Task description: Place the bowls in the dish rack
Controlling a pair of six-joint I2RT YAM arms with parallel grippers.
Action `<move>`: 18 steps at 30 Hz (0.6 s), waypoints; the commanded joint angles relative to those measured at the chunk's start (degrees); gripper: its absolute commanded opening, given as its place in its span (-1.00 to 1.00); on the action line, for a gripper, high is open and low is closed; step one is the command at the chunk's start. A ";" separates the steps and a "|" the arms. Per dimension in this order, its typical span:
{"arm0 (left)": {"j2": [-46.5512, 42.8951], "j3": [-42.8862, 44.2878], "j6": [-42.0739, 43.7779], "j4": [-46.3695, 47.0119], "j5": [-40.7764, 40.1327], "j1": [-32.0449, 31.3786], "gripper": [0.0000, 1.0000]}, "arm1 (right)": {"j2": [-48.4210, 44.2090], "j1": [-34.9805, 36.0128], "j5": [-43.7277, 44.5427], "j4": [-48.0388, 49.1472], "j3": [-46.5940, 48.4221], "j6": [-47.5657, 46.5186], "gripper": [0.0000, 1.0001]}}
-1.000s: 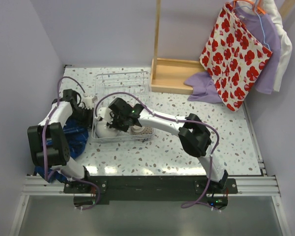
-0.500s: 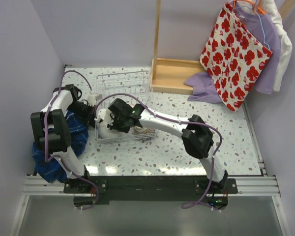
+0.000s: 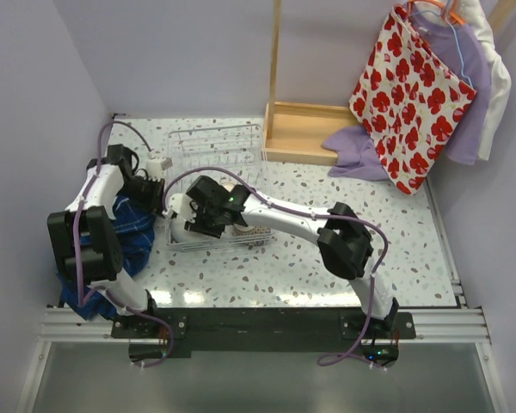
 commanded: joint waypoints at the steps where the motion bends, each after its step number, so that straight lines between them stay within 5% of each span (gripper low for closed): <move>1: -4.42 -1.64 -3.48 4.17 -3.18 0.20 -0.84 | -6.06 1.54 2.44 7.52 -1.96 -2.78 0.02; 3: -6.18 -1.73 -4.36 5.66 -5.55 0.11 -0.73 | -7.38 1.19 3.06 5.34 -3.56 -4.19 0.20; 7: -8.82 -1.03 -7.34 8.56 -10.03 0.11 -0.51 | -7.90 -0.74 3.86 -0.04 -3.03 -2.96 0.27; 18: -15.67 1.78 -10.26 14.89 -10.76 0.11 -0.44 | -15.11 -2.94 5.09 0.40 -6.81 -3.58 0.29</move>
